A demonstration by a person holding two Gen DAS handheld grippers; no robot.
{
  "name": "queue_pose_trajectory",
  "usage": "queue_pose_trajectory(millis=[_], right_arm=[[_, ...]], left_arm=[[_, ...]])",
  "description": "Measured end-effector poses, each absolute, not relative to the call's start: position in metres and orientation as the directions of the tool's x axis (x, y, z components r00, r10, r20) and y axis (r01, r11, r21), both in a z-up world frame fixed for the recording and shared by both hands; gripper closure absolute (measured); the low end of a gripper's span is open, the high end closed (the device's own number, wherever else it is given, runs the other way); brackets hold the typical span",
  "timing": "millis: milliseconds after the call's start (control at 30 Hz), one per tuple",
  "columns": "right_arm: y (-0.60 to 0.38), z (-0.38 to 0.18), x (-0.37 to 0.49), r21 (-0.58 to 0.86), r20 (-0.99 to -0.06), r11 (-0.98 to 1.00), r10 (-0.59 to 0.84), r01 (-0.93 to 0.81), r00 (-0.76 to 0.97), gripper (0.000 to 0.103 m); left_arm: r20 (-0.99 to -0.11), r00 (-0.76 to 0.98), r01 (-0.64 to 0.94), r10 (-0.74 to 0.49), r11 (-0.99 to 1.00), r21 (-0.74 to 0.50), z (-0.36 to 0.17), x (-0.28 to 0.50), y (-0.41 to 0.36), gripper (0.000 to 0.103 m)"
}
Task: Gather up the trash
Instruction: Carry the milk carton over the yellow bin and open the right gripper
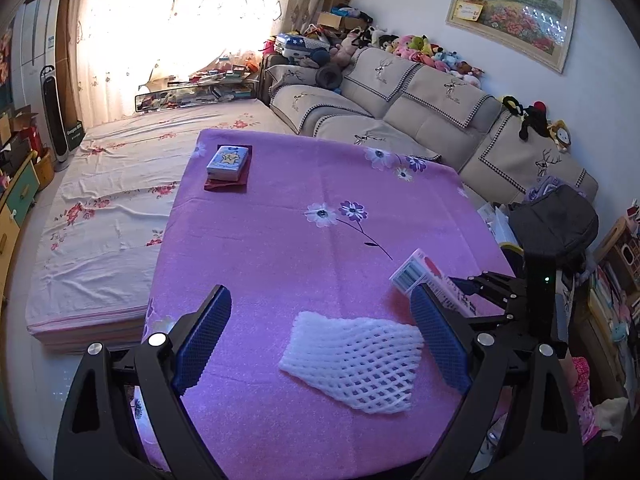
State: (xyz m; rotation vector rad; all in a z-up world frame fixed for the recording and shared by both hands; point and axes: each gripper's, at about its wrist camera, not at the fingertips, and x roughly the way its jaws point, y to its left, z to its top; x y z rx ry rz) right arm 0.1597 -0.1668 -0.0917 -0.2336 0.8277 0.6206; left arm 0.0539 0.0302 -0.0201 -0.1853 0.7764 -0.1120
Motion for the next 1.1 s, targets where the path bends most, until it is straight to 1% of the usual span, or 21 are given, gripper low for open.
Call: queue_pose_trajectory(millis=[67,133,233,333,467,600,767,933,1100], right_arm=[[-0.18,-0.085,0.159,0.025,-0.735,0.825,0.398,-0.565,0.549,0.048],[-0.198,-0.081,0.164,-0.015,-0.727,0.862,0.339,-0.507,0.597,0.048],[-0.231,-0.08,0.172,-0.015,-0.722,0.904,0.286,-0.426,0.631,0.048],[-0.272,-0.078,0.181,-0.032,-0.712,0.945,0.206,-0.325,0.671,0.048],[-0.338,-0.079,0.192,-0.047,-0.709,0.988,0.071,-0.148,0.702,0.048],[-0.405,-0.087,0.202,-0.074,-0.718,0.996,-0.083,0.042,0.691,0.048],[-0.467,-0.104,0.211,-0.09,-0.741,0.977,-0.196,0.194,0.642,0.048],[-0.502,-0.125,0.223,-0.107,-0.767,0.957,-0.252,0.27,0.59,0.048],[-0.519,-0.143,0.231,-0.111,-0.789,0.947,-0.268,0.3,0.553,0.047]], left_arm=[[-0.694,0.698,0.049,-0.179,0.978,-0.202,-0.023,0.059,0.022,0.013],[-0.698,0.691,0.065,-0.187,0.978,-0.198,-0.024,0.063,0.015,0.013],[-0.701,0.686,0.086,-0.197,0.978,-0.19,-0.024,0.067,0.002,0.013],[-0.703,0.682,0.098,-0.202,0.978,-0.186,-0.025,0.071,-0.006,0.013],[-0.715,0.669,0.111,-0.204,0.978,-0.175,-0.029,0.076,-0.017,0.013],[-0.728,0.653,0.121,-0.208,0.978,-0.171,-0.035,0.08,-0.023,0.013],[-0.738,0.642,0.132,-0.208,0.978,-0.161,-0.039,0.083,-0.03,0.013],[-0.743,0.637,0.135,-0.204,0.979,-0.153,-0.039,0.086,-0.032,0.013],[-0.747,0.634,0.136,-0.201,0.98,-0.148,-0.04,0.087,-0.033,0.013]])
